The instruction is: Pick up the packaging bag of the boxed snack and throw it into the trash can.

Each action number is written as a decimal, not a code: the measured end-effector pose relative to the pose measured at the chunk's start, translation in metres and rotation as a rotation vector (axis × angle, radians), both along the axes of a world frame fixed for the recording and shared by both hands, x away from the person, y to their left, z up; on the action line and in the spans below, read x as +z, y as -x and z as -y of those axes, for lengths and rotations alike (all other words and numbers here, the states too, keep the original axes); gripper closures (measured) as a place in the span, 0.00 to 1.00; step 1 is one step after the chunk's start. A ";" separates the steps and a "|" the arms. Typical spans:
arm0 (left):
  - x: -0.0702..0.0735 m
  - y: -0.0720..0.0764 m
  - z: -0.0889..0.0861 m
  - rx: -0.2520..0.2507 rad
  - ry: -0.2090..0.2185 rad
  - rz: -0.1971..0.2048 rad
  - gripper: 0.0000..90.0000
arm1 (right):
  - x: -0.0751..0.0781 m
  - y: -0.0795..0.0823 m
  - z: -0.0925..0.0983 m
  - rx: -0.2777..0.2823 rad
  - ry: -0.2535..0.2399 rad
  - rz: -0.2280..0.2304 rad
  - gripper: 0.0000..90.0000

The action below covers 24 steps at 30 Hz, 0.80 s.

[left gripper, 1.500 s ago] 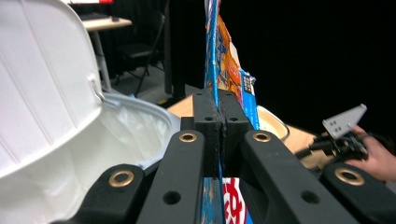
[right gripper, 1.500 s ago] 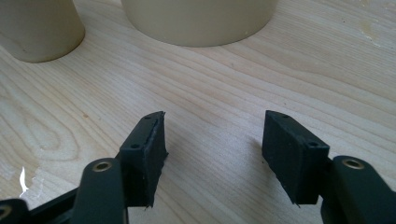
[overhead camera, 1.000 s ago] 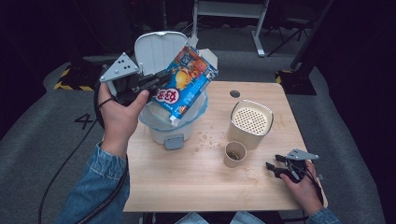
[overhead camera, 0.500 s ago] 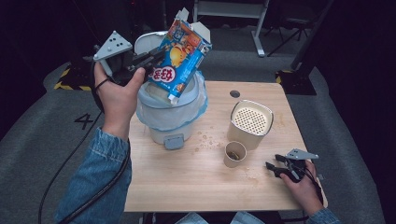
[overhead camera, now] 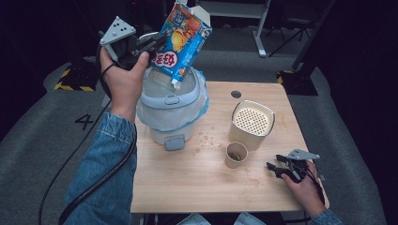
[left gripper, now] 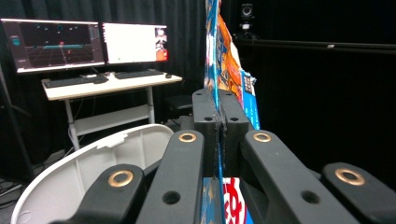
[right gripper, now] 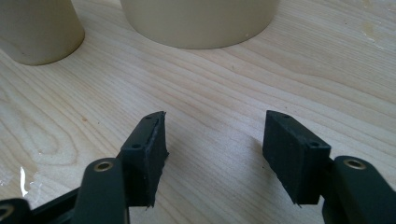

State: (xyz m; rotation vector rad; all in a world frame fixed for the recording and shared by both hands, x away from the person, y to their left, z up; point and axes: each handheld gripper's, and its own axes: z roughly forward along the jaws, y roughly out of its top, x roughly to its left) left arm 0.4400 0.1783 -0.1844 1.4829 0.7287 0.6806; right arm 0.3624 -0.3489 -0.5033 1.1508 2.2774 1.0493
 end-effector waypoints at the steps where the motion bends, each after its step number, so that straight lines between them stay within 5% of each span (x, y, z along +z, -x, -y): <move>1: -0.002 -0.004 0.000 0.007 -0.001 -0.002 0.98 | 0.000 0.000 0.000 0.000 0.001 0.000 0.45; 11: -0.021 -0.034 0.002 0.053 0.019 -0.029 0.98 | 0.000 0.000 0.000 0.000 0.000 0.000 0.45; 24: -0.046 -0.050 0.003 0.072 0.018 -0.087 0.98 | 0.000 0.000 0.000 0.000 0.001 0.000 0.45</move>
